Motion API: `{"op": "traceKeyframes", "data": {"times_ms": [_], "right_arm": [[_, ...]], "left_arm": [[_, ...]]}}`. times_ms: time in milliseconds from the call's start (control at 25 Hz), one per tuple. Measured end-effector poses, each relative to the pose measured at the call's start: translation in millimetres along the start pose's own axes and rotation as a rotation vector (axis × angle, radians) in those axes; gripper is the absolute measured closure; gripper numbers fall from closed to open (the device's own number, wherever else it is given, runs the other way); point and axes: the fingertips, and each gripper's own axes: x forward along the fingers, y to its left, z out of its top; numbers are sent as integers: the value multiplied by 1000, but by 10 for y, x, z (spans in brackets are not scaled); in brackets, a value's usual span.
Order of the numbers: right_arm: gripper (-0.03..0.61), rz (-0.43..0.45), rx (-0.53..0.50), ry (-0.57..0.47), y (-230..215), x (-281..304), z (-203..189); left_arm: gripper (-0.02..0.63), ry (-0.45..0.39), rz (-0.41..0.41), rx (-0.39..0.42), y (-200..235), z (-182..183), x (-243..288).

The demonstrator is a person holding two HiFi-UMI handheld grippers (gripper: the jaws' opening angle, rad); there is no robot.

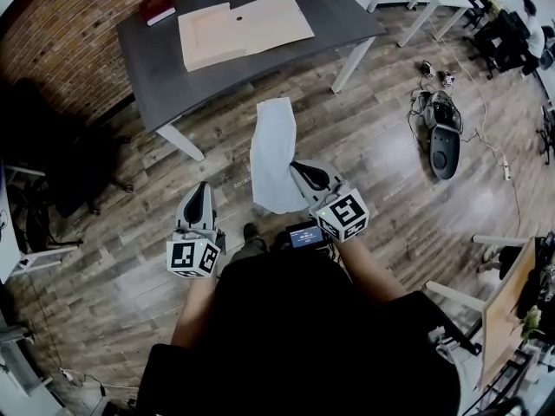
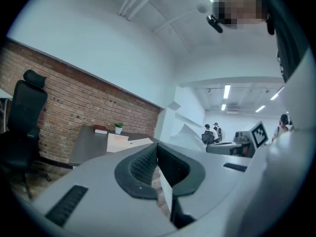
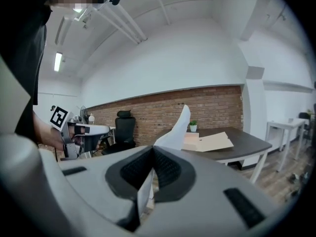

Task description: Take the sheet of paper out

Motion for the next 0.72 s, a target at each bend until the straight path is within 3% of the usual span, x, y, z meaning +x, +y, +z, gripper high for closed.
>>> {"op": "traceKeyframes", "data": {"times_ms": [200, 720], "right_arm": [[574, 12, 6, -3, -68, -256, -140], [574, 60, 19, -15, -55, -499, -304]], "left_arm": [[618, -6, -29, 44, -378, -8, -37], [618, 20, 13, 21, -674, -296, -190]]}}
